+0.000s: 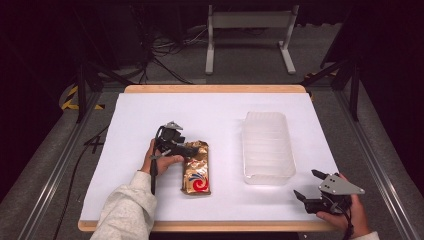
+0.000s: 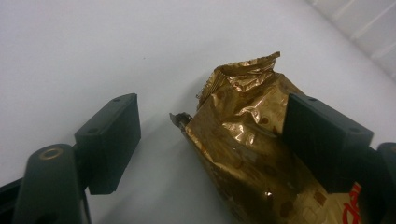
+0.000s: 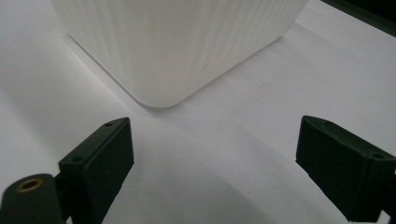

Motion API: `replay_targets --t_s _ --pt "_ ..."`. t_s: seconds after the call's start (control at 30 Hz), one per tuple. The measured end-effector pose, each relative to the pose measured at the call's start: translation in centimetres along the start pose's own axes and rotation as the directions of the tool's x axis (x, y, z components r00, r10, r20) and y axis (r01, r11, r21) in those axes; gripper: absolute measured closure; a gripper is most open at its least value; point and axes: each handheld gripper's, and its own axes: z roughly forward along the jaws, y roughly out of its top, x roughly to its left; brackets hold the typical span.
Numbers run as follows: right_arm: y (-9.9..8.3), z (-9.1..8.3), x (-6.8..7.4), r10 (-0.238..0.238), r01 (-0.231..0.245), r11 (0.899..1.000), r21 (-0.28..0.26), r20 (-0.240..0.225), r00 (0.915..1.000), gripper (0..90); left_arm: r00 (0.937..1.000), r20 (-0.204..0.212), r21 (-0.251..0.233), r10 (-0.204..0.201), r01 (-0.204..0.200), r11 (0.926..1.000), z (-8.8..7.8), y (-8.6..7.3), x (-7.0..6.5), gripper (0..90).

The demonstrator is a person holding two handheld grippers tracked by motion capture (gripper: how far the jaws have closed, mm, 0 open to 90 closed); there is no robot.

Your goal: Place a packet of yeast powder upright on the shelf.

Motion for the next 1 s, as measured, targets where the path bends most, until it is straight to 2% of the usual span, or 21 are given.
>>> replay_targets --t_s 0.1,0.13,0.23,0.3,0.33,0.4,0.5,0.6,0.7,0.73,0.8,0.83,0.87,0.9,0.93,0.97,1.0 --pt "0.0 0.0 0.1 -0.002 0.002 1.000 0.001 -0.001 1.0000 11.8 0.9999 0.012 0.003 0.012 -0.012 0.9999 0.3 0.2 -0.2 28.2" --pt "0.0 0.0 0.0 -0.001 0.001 1.000 0.000 -0.002 1.0000 11.8 0.9996 0.028 0.009 0.008 -0.009 0.9999 0.3 0.3 -0.3 32.1" --pt "0.0 0.0 0.0 0.004 -0.004 1.000 -0.001 -0.003 1.0000 11.8 0.9986 0.041 0.009 0.034 -0.034 0.9994 0.3 0.5 -0.5 48.7" --pt "-0.1 0.0 0.0 0.002 -0.002 1.000 0.001 -0.004 1.0000 11.8 0.9986 0.022 -0.006 0.048 -0.048 0.9988 0.2 0.5 -0.5 61.7" --pt "-0.1 0.0 0.0 0.003 -0.003 1.000 0.002 -0.004 1.0000 11.8 0.9987 0.016 -0.011 0.048 -0.048 0.9988 0.1 0.4 -0.4 71.5" --pt "-0.1 0.0 0.0 0.005 -0.005 1.000 0.002 -0.004 1.0000 11.9 0.9982 0.009 -0.012 0.060 -0.060 0.9982 0.0 0.3 -0.3 79.1" --pt "-0.1 0.0 -0.1 0.008 -0.008 1.000 0.000 -0.002 1.0000 11.9 0.9956 -0.008 -0.022 0.094 -0.094 0.9953 -0.2 0.3 -0.5 84.6" --pt "-0.1 0.0 0.0 0.003 -0.003 1.000 -0.002 -0.002 1.0000 11.9 0.9918 -0.028 -0.041 0.125 -0.126 0.9912 -0.7 0.5 -1.0 85.9" --pt "-0.1 -0.1 -0.1 0.008 -0.008 1.000 -0.004 0.000 1.0000 11.9 0.9901 -0.035 -0.091 0.136 -0.139 0.9861 -1.9 0.6 -1.4 86.0" --pt "-0.1 -0.1 -0.1 0.008 -0.008 1.000 -0.006 0.000 1.0000 11.9 0.9905 -0.034 -0.118 0.134 -0.137 0.9835 -2.4 0.7 -1.6 86.1" --pt "-0.1 -0.1 -0.1 0.008 -0.008 1.000 -0.006 0.001 1.0000 11.9 0.9851 -0.051 -0.157 0.164 -0.170 0.9728 -3.4 0.9 -2.1 86.1" --pt "-0.1 -0.1 -0.1 0.007 -0.007 1.000 -0.006 0.002 1.0000 11.9 0.9839 -0.059 -0.169 0.169 -0.177 0.9697 -3.8 0.9 -2.4 86.1" --pt "-0.1 -0.1 -0.1 0.007 -0.007 1.000 -0.007 0.002 1.0000 11.9 0.9839 -0.059 -0.169 0.169 -0.177 0.9697 -3.8 0.9 -2.4 86.1" --pt "-0.1 -0.1 -0.1 0.007 -0.007 1.000 -0.007 0.002 1.0000 11.9 0.9797 -0.071 -0.194 0.188 -0.198 0.9608 -4.5 1.0 -2.9 86.1" --pt "0.0 -0.2 -0.1 0.005 -0.005 1.000 -0.008 0.001 1.0000 11.9 0.9716 -0.080 -0.234 0.222 -0.235 0.9434 -5.6 1.2 -3.9 86.2" --pt "0.0 -0.2 -0.1 0.005 -0.005 1.000 -0.008 0.001 1.0000 11.9 0.9716 -0.080 -0.234 0.222 -0.235 0.9434 -5.6 1.2 -3.9 86.2" --pt "0.0 -0.2 -0.1 0.009 -0.009 1.000 -0.011 0.002 1.0000 11.9 0.9656 -0.089 -0.265 0.244 -0.260 0.9286 -6.6 1.3 -4.7 86.3"
